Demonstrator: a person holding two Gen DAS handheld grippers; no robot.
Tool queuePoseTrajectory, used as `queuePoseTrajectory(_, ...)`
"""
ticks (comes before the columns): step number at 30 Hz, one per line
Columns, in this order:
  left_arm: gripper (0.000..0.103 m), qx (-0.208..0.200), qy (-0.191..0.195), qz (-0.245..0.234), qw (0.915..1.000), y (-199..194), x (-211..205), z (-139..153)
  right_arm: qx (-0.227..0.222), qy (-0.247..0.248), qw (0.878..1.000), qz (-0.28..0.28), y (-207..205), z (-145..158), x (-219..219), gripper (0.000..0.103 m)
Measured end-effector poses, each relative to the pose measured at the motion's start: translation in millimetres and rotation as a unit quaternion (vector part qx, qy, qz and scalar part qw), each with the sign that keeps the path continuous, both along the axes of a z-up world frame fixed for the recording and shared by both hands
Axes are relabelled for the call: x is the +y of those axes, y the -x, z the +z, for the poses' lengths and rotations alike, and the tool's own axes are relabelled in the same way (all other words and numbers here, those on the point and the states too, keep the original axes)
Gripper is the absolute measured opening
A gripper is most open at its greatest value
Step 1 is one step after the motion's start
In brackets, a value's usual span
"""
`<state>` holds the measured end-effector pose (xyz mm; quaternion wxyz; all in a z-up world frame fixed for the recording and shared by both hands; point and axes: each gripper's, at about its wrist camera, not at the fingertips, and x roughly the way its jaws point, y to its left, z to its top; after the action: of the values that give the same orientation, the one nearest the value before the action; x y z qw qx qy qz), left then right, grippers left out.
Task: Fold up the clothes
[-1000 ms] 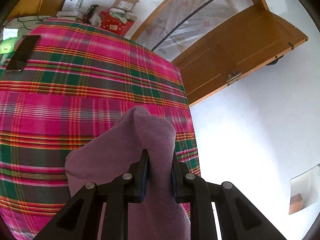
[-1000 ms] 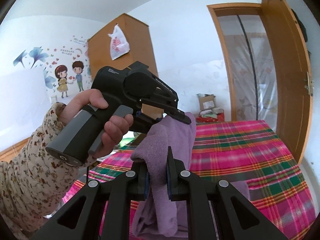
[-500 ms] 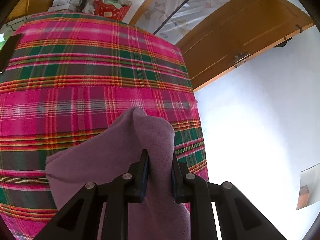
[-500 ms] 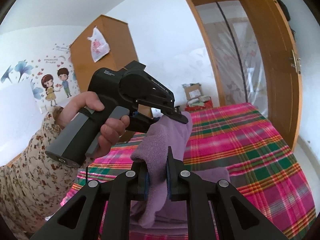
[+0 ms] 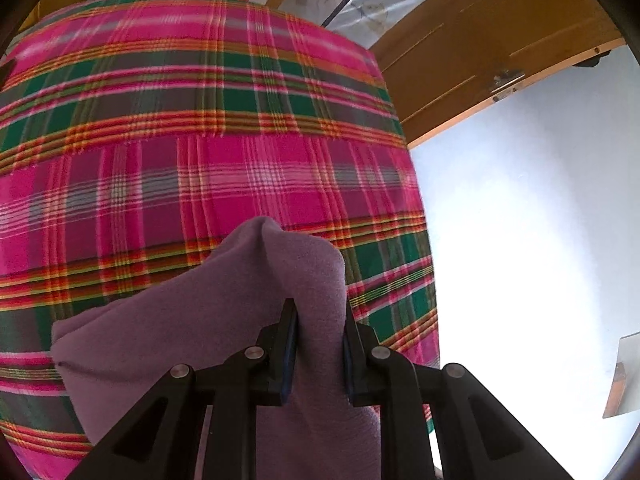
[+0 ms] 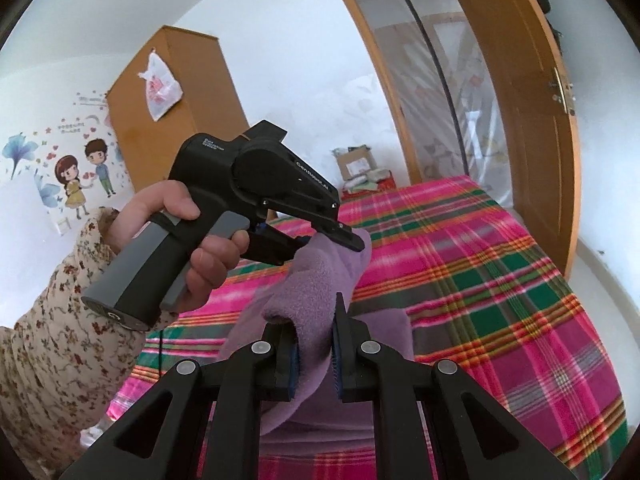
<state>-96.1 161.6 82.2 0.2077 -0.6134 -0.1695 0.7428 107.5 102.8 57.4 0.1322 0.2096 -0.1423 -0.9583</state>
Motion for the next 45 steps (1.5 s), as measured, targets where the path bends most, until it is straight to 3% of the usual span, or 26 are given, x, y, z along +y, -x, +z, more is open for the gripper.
queuePoseTrajectory(15,0.026,-0.031,0.023,-0.013,0.9992,14,28,-31,-0.041,0.018,0.999,-0.027,6,-36,28,0.013)
queuePoseTrajectory(24,0.029,-0.015,-0.041,-0.015,0.9989,16,21,-17,-0.064,0.018,0.997,-0.040,8,-51,35,0.015)
queuePoseTrajectory(33,0.031,0.022,-0.067,0.010,0.9975,-6,-40,2,-0.084,0.039,0.995,-0.042,6,-63,42,0.018)
queuePoseTrajectory(45,0.031,0.033,-0.084,0.069,0.9935,-40,-126,-12,-0.121,0.022,0.991,-0.061,-6,-77,63,0.029)
